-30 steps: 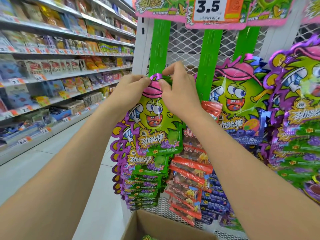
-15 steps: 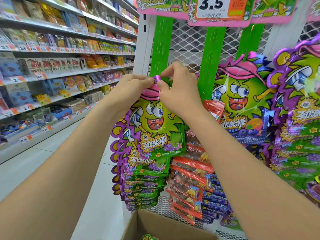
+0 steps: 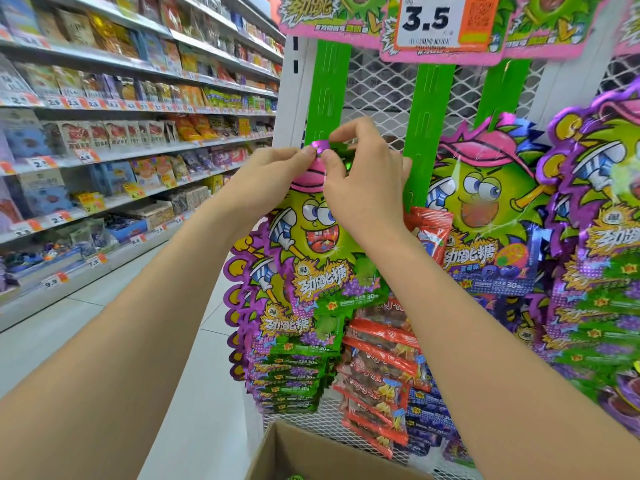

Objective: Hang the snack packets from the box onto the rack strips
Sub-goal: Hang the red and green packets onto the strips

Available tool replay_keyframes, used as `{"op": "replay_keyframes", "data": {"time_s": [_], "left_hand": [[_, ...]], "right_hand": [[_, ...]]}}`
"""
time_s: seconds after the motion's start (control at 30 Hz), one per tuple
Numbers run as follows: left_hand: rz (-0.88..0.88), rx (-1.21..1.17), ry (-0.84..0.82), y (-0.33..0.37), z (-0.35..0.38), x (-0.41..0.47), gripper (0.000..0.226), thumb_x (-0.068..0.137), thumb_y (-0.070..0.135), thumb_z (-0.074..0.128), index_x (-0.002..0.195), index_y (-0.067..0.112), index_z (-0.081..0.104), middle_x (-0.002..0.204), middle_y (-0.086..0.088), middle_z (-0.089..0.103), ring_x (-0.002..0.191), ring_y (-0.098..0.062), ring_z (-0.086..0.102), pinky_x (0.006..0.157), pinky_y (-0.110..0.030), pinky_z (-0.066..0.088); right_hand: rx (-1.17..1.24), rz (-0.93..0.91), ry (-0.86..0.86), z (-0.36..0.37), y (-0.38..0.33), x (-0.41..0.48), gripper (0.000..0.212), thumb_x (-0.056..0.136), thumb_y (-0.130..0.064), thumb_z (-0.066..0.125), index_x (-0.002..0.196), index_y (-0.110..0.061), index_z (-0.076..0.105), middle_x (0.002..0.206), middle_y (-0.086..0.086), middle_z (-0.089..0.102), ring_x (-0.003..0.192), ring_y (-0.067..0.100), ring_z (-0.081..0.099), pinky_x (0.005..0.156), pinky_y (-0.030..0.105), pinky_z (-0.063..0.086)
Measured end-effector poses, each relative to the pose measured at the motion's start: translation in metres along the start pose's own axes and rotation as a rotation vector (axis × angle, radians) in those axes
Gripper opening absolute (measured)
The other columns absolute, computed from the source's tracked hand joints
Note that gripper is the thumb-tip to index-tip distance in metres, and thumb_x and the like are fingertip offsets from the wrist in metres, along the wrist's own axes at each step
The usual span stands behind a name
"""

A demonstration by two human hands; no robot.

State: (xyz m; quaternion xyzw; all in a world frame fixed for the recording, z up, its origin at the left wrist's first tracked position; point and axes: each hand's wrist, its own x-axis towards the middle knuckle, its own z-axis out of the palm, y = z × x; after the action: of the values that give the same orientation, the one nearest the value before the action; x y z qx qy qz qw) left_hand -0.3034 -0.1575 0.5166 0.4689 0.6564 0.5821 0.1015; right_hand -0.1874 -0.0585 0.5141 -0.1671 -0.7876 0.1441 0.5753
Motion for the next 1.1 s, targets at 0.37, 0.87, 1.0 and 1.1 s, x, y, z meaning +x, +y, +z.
{"op": "replay_keyframes", "data": {"time_s": [0.37, 0.87, 1.0, 1.1], "left_hand": [[-0.064, -0.157, 0.041, -0.007, 0.012, 0.009, 0.031, 0.103, 0.017, 0.06, 0.078, 0.017, 0.078, 0.079, -0.007, 0.076, 0.079, -0.026, 0.071, 0.101, -0.058, 0.054], [0.283, 0.668, 0.433, -0.047, 0.02, -0.019, 0.039, 0.098, 0.032, 0.067, 0.136, 0.031, 0.058, 0.12, 0.005, 0.069, 0.118, -0.028, 0.061, 0.105, -0.049, 0.041], [0.449, 0.683, 0.607, -0.073, 0.061, -0.064, 0.039, 0.087, 0.019, 0.072, 0.126, 0.018, 0.067, 0.13, -0.008, 0.059, 0.125, -0.032, 0.053, 0.106, -0.049, 0.041], [0.487, 0.618, 0.482, -0.12, 0.097, -0.104, 0.018, 0.086, 0.008, 0.072, 0.102, 0.014, 0.069, 0.104, -0.006, 0.062, 0.099, -0.033, 0.06, 0.084, -0.045, 0.048]], "right_hand": [[-0.02, 0.168, -0.089, -0.001, 0.005, 0.005, 0.024, 0.092, -0.027, 0.068, 0.114, -0.024, 0.058, 0.095, -0.016, 0.052, 0.094, 0.012, 0.043, 0.086, 0.036, 0.026], [-0.086, -0.2, -0.012, -0.003, 0.034, -0.042, 0.026, 0.088, -0.009, 0.068, 0.114, -0.012, 0.067, 0.111, 0.004, 0.068, 0.108, 0.027, 0.061, 0.098, 0.038, 0.046], [0.002, -0.312, -0.006, -0.02, 0.038, -0.102, 0.017, 0.083, -0.004, 0.058, 0.094, -0.007, 0.07, 0.091, 0.006, 0.067, 0.088, 0.03, 0.061, 0.079, 0.042, 0.05], [0.039, -0.191, -0.185, -0.027, 0.06, -0.177, 0.013, 0.08, -0.009, 0.054, 0.078, -0.01, 0.067, 0.071, 0.003, 0.065, 0.066, 0.026, 0.061, 0.058, 0.041, 0.049]]}}
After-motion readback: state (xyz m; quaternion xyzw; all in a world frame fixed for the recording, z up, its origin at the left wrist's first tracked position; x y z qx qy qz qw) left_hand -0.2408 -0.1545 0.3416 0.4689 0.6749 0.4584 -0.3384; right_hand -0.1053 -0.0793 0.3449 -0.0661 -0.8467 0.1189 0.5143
